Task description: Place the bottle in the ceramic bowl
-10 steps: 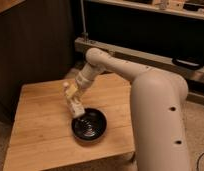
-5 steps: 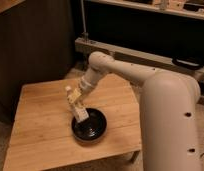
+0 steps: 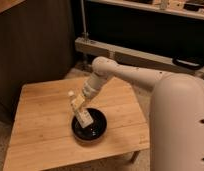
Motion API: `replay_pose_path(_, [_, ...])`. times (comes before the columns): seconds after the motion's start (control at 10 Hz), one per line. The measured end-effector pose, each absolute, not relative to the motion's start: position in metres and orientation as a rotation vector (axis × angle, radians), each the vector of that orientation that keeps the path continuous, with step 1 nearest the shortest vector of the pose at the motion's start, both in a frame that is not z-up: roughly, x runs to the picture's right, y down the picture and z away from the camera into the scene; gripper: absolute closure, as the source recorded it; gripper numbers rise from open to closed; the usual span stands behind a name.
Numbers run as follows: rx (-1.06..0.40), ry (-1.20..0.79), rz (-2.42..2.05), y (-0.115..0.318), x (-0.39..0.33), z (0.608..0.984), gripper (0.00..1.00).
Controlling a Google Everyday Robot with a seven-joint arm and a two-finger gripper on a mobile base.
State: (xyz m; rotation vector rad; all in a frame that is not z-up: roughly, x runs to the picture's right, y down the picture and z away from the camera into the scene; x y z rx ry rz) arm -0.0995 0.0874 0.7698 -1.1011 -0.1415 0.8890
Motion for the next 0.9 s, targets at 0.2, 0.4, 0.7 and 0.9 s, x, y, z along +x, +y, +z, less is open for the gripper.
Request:
replay_pose_path(0.2, [-1.091,-0.133,0.876,0.096,-0.091,0.767,0.99])
replay_pose_path(0.4, [-1.078,-0.104,0.841,0.103,-0.093,0.767,0.82])
replay_pose_path(0.7, [-1.038,-0.052,0.807,0.116,-0.099,0.765,0.53])
replay_pose_path(0.9, [-1.039,-0.056,0.804,0.116,-0.102,0.765,0.48])
